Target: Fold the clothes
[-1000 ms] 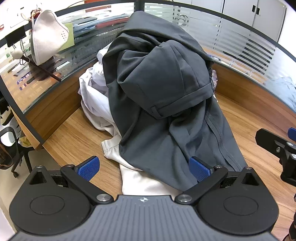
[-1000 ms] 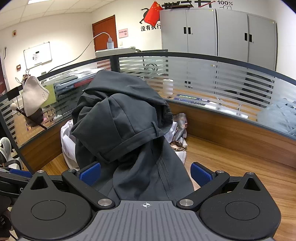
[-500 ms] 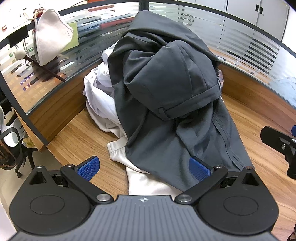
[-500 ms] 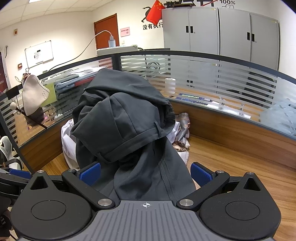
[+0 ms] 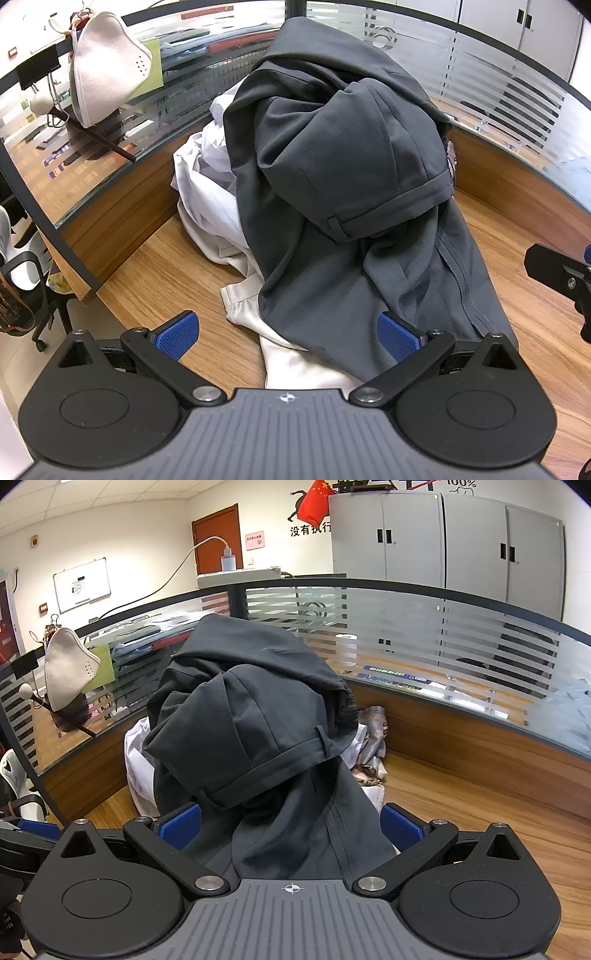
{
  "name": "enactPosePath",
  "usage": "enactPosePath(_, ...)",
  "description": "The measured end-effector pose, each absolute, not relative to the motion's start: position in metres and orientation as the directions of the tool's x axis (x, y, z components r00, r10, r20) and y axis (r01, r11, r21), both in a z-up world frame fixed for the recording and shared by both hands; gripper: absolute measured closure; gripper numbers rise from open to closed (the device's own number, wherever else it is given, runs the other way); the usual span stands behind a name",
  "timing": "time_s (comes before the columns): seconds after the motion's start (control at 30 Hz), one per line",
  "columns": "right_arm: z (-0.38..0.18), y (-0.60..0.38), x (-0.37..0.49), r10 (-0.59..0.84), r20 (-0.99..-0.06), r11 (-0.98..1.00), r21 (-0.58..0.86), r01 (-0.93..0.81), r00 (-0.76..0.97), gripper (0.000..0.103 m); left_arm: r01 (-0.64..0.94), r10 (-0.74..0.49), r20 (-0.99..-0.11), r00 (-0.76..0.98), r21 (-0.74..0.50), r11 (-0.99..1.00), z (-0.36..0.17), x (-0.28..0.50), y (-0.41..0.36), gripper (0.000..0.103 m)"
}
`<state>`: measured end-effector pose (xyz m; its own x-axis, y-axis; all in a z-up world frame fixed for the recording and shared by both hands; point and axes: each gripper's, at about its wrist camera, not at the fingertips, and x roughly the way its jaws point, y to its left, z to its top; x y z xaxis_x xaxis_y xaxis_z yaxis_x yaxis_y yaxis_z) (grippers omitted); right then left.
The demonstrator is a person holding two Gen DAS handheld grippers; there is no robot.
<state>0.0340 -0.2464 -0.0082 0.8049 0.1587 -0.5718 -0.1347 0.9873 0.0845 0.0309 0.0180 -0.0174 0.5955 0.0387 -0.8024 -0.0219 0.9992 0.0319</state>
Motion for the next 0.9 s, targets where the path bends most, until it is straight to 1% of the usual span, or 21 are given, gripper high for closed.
enactPosePath(0.27,-0.008,-0.238,0.042,0.178,-0.582,0.984,0.084,-0.159,0.794,0.000,-0.031,0.050,-0.800,0.598,0.039,0.999,-0.019,0.032,0.023,0.000)
enactPosePath(0.37,-0.009,-0.235,0.050,0.198,-0.592,0.980,0.107,-0.167,0.781,0.000,-0.031,0.057,-0.800,0.597,0.048,0.998,-0.021,0.031,0.026,0.000)
enactPosePath(0.53,-0.009,-0.234,0.071,0.252,-0.612,0.961,0.247,-0.121,0.749,0.000,-0.051,0.069,-0.808,0.585,0.048,0.998,-0.026,0.029,0.039,0.000)
enactPosePath(0.67,-0.010,-0.227,0.090,0.273,-0.618,0.946,0.311,-0.089,0.737,0.000,-0.075,0.084,-0.811,0.579,0.049,0.996,-0.029,0.027,0.052,0.000)
enactPosePath(0.8,-0.008,-0.211,0.114,0.273,-0.611,0.947,0.305,-0.097,0.743,0.001,-0.084,0.093,-0.809,0.580,0.054,0.995,-0.030,0.024,0.063,0.000)
enactPosePath(0.9,-0.008,-0.194,0.133,0.280,-0.606,0.953,0.272,-0.136,0.745,0.004,-0.087,0.097,-0.811,0.577,0.057,0.995,-0.031,0.021,0.070,0.000)
